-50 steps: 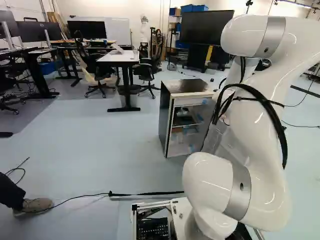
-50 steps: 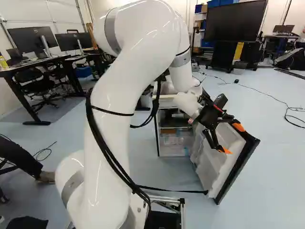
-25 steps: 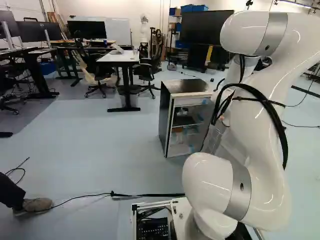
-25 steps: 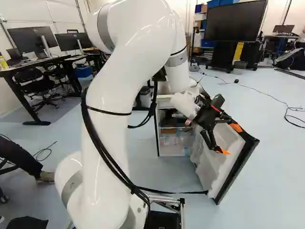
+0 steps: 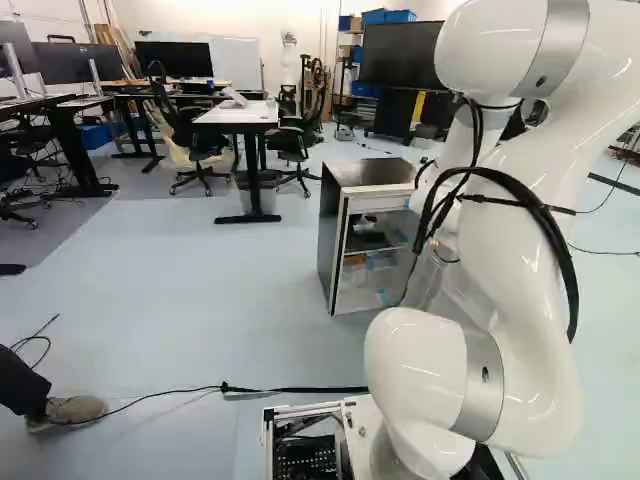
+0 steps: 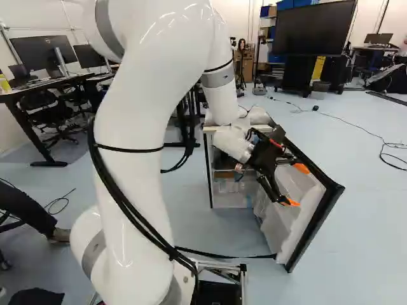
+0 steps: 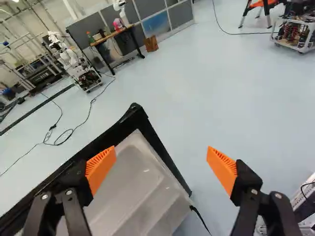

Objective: Open the fridge door

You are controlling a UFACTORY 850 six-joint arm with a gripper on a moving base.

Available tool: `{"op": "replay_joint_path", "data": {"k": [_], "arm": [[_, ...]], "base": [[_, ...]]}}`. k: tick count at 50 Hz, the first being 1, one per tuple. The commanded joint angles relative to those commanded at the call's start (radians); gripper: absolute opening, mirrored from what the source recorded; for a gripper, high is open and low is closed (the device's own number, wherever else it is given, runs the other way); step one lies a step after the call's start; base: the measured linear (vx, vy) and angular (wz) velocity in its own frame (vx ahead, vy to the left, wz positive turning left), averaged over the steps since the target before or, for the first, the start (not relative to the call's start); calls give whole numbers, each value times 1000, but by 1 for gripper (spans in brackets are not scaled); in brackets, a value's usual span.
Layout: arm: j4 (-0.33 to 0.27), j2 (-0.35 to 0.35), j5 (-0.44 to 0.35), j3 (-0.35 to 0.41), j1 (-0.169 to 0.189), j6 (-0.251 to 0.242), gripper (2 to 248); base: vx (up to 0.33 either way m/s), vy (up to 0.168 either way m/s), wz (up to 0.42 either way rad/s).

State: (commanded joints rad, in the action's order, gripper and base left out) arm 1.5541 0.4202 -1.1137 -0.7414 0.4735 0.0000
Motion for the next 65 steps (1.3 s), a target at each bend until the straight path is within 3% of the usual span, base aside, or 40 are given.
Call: {"op": "replay_joint_path", "data": {"k": [30, 65], "arm": [[-132, -120, 0, 175, -110, 0, 247], [-321, -245, 0, 340, -269, 0, 247]], "base": [[0, 0, 0], [0, 0, 0]]}}
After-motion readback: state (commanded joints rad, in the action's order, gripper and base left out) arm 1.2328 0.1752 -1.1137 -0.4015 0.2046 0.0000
